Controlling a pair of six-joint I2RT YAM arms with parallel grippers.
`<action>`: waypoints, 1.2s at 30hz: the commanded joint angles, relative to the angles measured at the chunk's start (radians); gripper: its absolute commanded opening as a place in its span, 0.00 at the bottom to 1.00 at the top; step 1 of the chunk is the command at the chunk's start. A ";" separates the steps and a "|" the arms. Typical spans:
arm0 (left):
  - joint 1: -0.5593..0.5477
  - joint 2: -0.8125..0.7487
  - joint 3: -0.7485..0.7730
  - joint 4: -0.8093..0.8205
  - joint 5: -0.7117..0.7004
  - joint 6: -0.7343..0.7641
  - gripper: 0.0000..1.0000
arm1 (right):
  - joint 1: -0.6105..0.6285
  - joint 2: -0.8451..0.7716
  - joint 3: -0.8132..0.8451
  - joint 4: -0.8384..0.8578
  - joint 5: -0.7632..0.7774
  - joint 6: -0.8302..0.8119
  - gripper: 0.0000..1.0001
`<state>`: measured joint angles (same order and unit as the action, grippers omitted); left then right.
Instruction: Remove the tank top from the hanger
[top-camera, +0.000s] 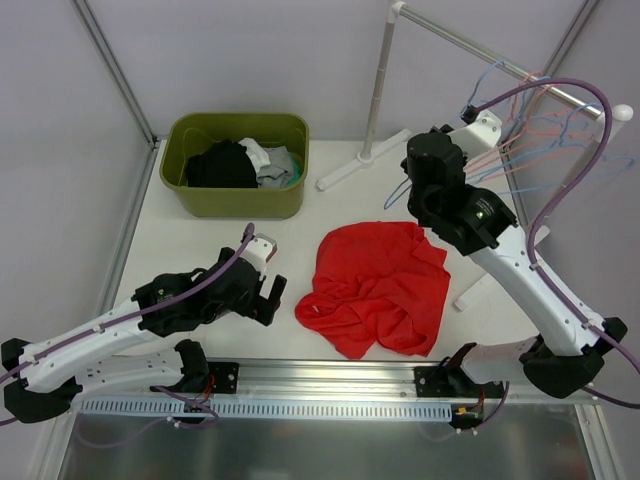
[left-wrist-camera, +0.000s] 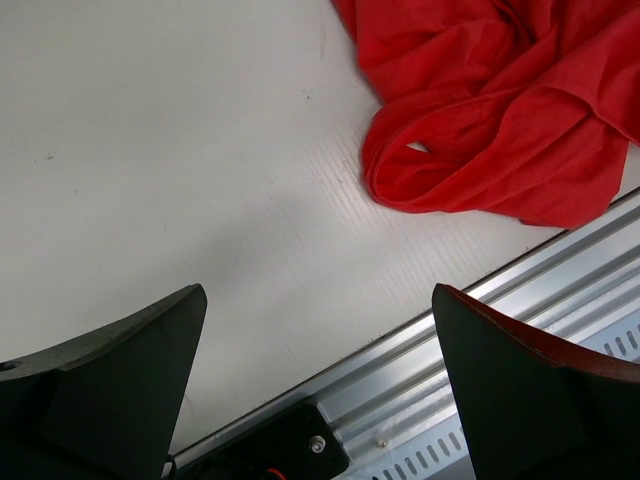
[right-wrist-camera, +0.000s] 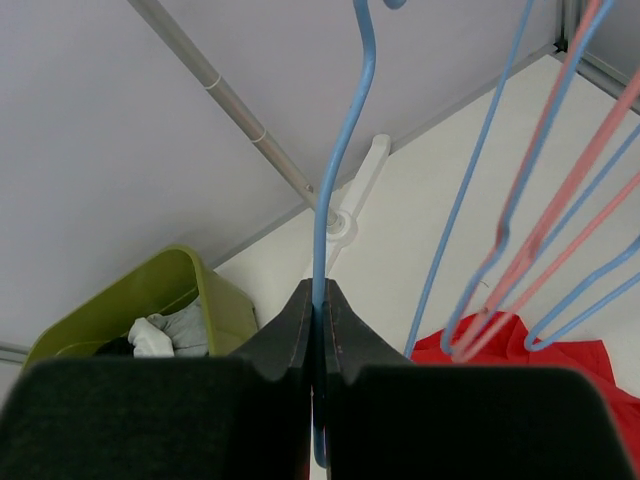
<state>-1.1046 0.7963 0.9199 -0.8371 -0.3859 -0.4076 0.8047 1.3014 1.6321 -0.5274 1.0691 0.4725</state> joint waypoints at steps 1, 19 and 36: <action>0.003 0.006 -0.006 -0.008 -0.028 -0.013 0.99 | -0.061 0.038 0.063 0.095 -0.119 -0.041 0.00; -0.009 -0.008 -0.007 -0.014 -0.039 -0.025 0.99 | -0.318 0.245 0.184 0.095 -0.340 -0.026 0.00; -0.011 0.027 0.072 -0.002 0.005 -0.071 0.99 | -0.345 -0.007 -0.204 0.283 -0.529 0.008 0.92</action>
<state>-1.1069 0.8001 0.9295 -0.8524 -0.4004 -0.4244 0.4603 1.3651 1.4353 -0.2661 0.6186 0.4881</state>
